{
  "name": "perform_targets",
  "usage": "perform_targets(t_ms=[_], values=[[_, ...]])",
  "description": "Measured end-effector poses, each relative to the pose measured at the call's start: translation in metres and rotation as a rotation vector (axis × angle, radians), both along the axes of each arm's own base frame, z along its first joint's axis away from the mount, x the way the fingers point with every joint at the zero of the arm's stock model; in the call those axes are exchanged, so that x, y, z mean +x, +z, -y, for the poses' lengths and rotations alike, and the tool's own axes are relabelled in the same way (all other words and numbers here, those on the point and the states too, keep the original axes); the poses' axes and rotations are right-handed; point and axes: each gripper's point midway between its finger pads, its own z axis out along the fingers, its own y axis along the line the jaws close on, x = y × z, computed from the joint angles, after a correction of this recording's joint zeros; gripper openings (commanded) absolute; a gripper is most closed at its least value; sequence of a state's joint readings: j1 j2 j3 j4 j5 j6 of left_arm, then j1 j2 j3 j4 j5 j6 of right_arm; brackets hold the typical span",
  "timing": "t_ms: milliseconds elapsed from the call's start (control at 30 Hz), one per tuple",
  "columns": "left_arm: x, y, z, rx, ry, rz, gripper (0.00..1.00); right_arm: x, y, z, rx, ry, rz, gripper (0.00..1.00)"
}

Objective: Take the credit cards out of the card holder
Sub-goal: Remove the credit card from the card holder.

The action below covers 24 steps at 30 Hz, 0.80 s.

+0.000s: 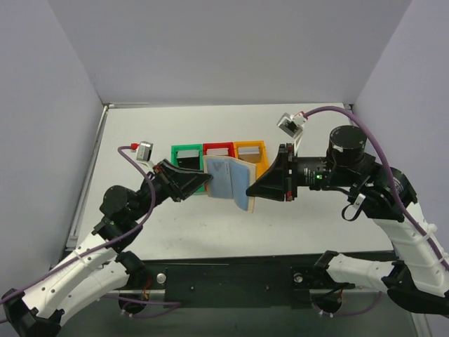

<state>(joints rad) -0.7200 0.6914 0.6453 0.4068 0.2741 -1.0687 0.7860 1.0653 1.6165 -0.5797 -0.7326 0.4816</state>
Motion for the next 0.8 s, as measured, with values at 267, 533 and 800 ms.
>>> perform_targets(t_ms=[267, 533, 800], values=[[-0.006, 0.013, 0.001, -0.055, -0.035, 0.028, 0.03, -0.005, 0.001, 0.002, 0.018, 0.011, 0.006, 0.00], [-0.010, 0.020, 0.000, -0.082, -0.055, 0.044, 0.00, -0.005, 0.001, 0.007, 0.032, 0.003, 0.018, 0.00], [-0.019, 0.029, -0.008, -0.108, -0.055, 0.072, 0.00, -0.004, -0.004, 0.017, 0.039, -0.028, 0.021, 0.35]])
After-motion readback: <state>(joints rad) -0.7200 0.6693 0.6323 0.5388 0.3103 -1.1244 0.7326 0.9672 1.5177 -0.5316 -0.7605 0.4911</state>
